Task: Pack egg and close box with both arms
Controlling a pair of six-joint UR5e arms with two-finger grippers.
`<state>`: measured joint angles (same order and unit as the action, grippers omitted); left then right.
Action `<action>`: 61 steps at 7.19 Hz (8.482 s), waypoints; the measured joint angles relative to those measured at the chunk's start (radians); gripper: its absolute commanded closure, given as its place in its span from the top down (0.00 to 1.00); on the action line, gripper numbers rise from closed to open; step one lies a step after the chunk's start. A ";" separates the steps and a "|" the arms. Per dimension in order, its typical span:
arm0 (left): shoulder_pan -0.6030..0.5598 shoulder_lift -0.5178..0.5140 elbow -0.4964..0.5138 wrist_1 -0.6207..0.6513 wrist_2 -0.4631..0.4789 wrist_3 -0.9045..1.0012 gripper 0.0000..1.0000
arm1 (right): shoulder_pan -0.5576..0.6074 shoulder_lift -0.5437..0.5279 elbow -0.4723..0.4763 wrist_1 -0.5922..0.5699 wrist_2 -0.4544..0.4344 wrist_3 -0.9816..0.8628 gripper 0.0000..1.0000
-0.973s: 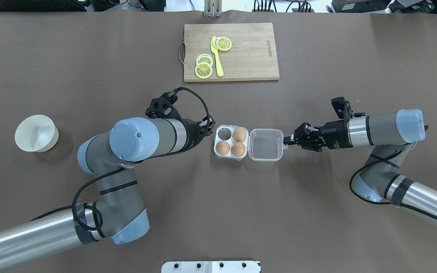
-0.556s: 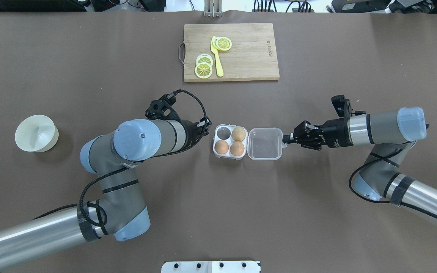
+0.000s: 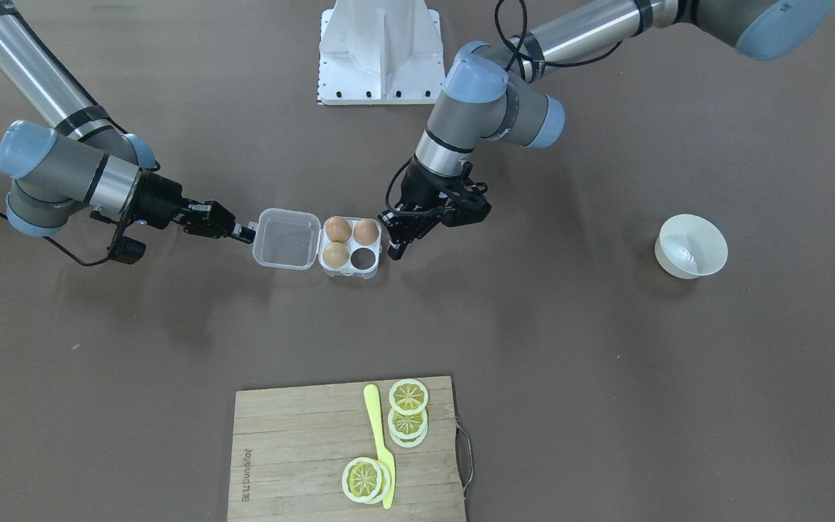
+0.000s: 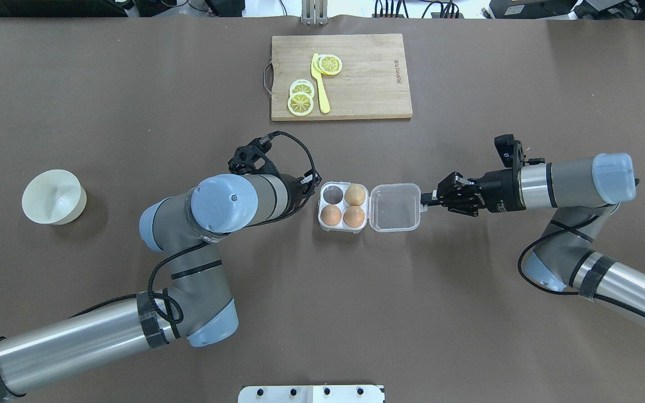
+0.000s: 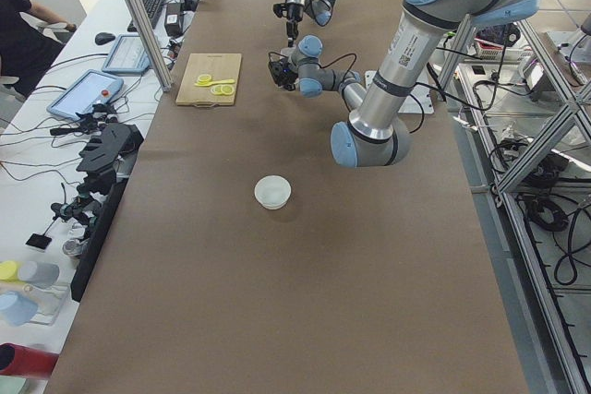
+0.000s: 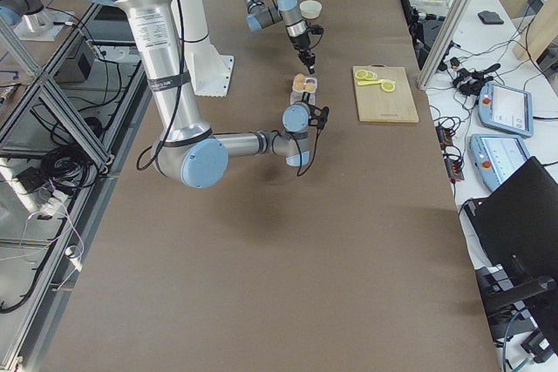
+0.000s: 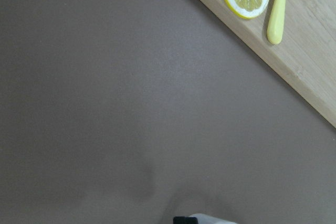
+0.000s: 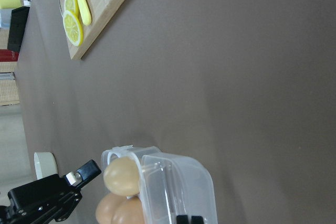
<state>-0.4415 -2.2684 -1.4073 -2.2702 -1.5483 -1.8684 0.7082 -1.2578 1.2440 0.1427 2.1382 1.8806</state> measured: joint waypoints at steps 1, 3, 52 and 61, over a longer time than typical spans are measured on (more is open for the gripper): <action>0.001 -0.003 0.008 -0.001 0.000 0.000 0.00 | 0.002 0.000 0.000 0.000 0.001 0.000 0.03; 0.001 -0.007 0.020 -0.002 0.000 0.000 0.00 | 0.008 0.000 0.000 0.008 0.003 0.001 0.03; 0.021 -0.046 0.046 -0.009 -0.003 -0.060 0.00 | -0.049 0.152 0.060 0.022 -0.103 0.006 0.55; 0.021 -0.046 0.047 -0.009 -0.003 -0.060 0.00 | -0.049 0.152 0.060 0.021 -0.103 0.006 0.55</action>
<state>-0.4202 -2.3144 -1.3606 -2.2795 -1.5508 -1.9282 0.6590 -1.1060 1.3039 0.1641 2.0356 1.8868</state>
